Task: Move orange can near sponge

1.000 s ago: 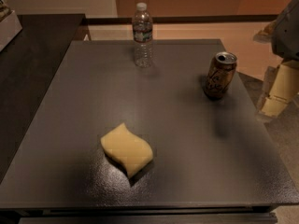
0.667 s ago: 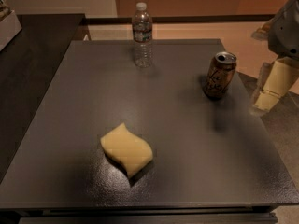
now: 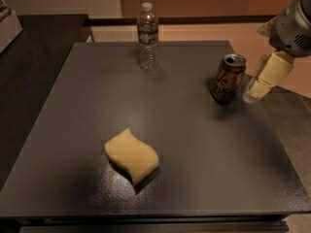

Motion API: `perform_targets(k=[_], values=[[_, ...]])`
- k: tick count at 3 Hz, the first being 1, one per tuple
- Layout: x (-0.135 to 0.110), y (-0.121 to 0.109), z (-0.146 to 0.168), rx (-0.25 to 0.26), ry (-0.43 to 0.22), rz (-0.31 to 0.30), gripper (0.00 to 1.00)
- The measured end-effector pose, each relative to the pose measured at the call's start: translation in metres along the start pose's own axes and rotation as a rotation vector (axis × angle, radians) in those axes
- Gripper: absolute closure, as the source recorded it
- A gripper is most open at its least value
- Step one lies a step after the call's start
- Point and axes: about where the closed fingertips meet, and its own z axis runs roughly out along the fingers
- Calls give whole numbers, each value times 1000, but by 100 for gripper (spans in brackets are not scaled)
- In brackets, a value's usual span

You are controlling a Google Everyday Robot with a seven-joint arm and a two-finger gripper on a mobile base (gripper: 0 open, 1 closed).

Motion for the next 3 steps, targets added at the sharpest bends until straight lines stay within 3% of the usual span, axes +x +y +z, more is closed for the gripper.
perform_targets(k=[3], values=[[-6,-27,49,-44,-90,105,0]])
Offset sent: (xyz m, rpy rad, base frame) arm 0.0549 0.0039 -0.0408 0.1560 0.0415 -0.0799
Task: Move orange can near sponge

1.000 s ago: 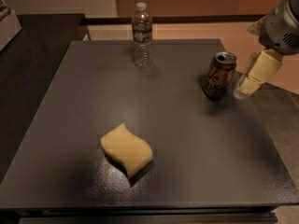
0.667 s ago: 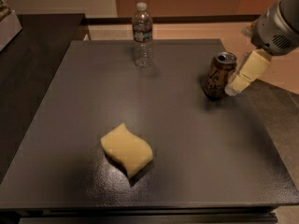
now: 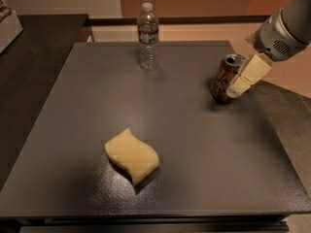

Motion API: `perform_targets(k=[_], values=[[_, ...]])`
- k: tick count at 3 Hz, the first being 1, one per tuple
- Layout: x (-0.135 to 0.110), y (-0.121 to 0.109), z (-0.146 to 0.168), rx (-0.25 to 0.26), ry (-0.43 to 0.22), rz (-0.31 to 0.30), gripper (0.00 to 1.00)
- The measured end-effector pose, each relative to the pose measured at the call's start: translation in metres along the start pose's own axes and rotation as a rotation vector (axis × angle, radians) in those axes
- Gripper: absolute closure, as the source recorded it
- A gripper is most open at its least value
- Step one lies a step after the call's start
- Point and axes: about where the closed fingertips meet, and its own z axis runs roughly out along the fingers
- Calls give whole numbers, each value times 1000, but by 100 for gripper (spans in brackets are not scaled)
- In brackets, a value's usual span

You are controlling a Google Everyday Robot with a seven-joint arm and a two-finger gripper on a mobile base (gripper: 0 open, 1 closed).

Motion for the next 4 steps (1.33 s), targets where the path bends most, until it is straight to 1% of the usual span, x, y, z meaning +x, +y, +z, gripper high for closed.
perform_targets(k=[1,3,4], values=[[-1,-2,6,-14,-13,8,17],[-3,1,11,-62,-23,9,64],[-12,12,8,-95,-36,-9,87]])
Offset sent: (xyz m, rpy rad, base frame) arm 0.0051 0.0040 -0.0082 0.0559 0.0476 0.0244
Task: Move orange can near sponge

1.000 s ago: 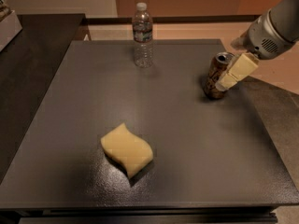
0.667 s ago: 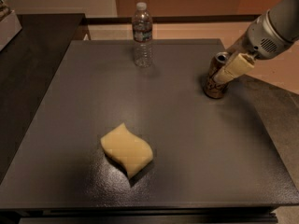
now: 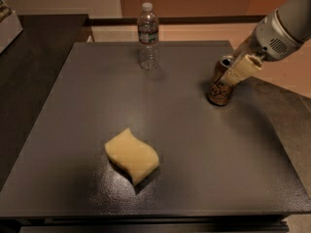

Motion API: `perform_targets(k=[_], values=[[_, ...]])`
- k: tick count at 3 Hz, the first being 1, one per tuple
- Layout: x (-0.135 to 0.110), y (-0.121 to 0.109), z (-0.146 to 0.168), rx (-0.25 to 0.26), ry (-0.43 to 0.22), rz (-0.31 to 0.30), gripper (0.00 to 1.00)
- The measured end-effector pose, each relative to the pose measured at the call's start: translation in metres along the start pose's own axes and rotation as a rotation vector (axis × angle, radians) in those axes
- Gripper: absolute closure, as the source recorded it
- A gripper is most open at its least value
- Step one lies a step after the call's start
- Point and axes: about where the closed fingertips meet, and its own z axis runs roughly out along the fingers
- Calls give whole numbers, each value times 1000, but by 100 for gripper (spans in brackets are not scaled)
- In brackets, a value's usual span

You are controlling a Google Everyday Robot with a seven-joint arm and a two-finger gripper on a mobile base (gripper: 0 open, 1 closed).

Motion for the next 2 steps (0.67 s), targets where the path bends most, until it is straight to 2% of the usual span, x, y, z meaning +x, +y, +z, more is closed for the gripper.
perform_targets(k=[1,2], values=[[-21,27,-5,-57,-28,-55,100],[-43,60,-8,-105,-41,-128,100]])
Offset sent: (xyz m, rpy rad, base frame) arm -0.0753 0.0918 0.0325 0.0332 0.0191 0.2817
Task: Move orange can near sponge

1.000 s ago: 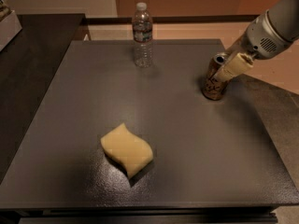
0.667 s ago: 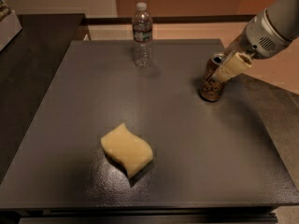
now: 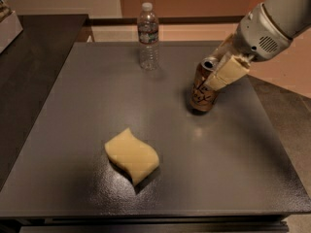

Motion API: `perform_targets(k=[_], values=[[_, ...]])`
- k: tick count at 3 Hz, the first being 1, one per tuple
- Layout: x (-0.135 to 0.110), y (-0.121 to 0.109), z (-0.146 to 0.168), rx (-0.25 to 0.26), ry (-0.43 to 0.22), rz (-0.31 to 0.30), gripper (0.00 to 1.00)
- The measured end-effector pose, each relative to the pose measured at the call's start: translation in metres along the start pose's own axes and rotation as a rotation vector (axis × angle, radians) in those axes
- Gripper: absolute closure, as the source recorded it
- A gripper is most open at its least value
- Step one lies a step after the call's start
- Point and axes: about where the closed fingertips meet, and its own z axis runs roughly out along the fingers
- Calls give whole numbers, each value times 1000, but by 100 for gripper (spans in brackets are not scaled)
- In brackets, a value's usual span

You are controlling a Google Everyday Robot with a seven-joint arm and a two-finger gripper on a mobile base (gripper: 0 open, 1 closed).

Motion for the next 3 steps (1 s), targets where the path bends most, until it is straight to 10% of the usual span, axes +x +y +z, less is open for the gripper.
perform_targets(k=[3], values=[[-41,82,44,-110,19,-181,100]])
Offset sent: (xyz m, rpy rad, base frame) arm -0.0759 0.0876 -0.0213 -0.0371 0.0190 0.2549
